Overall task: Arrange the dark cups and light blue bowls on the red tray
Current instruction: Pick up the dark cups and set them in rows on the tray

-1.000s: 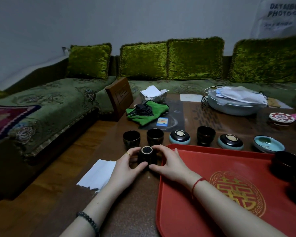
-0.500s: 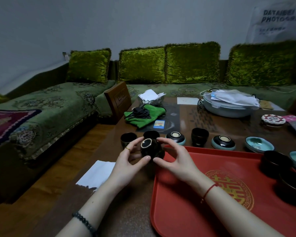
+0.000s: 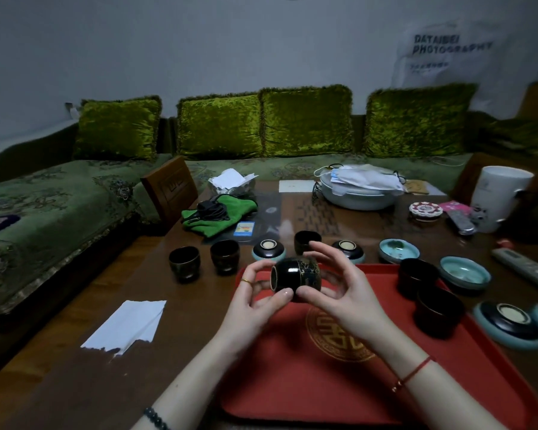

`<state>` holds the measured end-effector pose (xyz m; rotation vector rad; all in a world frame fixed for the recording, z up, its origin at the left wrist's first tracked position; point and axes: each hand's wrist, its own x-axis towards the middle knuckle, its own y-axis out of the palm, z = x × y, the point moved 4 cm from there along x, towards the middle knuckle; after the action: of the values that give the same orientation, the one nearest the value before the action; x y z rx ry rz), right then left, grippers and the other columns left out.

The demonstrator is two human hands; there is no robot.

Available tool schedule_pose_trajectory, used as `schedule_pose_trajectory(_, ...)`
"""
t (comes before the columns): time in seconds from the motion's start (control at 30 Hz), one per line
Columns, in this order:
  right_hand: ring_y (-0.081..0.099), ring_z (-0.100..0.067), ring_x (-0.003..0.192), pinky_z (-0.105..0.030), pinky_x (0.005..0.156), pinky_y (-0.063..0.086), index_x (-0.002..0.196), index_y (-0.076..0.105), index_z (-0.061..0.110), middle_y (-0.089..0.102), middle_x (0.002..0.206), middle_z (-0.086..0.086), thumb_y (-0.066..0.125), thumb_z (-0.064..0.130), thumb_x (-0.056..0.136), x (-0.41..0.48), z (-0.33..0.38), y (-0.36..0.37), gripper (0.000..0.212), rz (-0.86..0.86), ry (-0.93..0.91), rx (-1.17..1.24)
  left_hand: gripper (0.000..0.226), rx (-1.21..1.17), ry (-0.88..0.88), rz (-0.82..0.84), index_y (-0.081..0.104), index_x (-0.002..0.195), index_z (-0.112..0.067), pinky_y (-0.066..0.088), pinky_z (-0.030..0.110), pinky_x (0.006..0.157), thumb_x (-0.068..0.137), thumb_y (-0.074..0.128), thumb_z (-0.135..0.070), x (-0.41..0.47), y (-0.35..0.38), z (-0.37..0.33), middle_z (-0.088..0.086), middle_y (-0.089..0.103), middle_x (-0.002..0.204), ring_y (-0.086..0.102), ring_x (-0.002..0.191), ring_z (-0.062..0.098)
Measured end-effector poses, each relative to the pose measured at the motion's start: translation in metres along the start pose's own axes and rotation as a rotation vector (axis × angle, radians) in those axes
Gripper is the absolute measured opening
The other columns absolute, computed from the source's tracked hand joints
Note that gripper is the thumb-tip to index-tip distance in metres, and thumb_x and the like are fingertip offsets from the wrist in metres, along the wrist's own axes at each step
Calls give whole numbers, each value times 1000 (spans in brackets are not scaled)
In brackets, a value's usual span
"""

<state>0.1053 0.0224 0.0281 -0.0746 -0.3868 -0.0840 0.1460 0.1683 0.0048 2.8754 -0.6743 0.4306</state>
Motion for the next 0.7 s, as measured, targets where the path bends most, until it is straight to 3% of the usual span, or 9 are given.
schedule_pose_trajectory(0.1,63,1,95,-15,78,51,112,51,30,61,111,8,73,-2,67,-12,2,-23,60,-38,28,-8,45,-98,-66,30,49,105,-26,49,13,70,67,71,-20,-1,26,8,7,64,99,60,90,12)
schedule_pose_trajectory(0.27,66,-7,95,-18,74,53,113,55,25,61,116,1,76,0,62,-39,5,-56,61,-24,79,-23,39,-202,-159,118,46,100,-23,51,18,64,71,72,-17,-2,69,20,4,67,87,65,73,9)
schedule_pose_trajectory(0.4,60,3,102,-16,75,51,113,56,26,59,115,-5,82,3,55,-59,10,-85,68,-71,95,-108,30,-118,-174,234,44,101,-20,51,16,69,78,63,-13,-5,99,23,5,66,91,65,75,5)
schedule_pose_trajectory(0.5,58,0,106,-16,77,50,112,56,31,59,115,-2,85,7,53,-73,13,-106,70,-114,97,-176,31,-13,-131,294,46,102,-20,48,13,76,76,61,-17,-6,121,24,-2,65,94,63,82,-1)
schedule_pose_trajectory(0.6,59,-2,107,-16,77,51,111,55,33,60,114,0,85,7,53,-87,12,-123,70,-146,104,-193,28,39,-98,310,49,102,-18,47,10,76,81,60,-2,-7,139,28,-7,63,96,61,85,-8)
schedule_pose_trajectory(0.7,59,-3,106,-19,84,51,113,53,32,60,113,0,85,3,52,-100,8,-138,75,-196,118,-189,31,108,-81,320,53,102,-20,48,14,80,79,65,-5,-8,153,35,-8,64,99,60,88,-3)
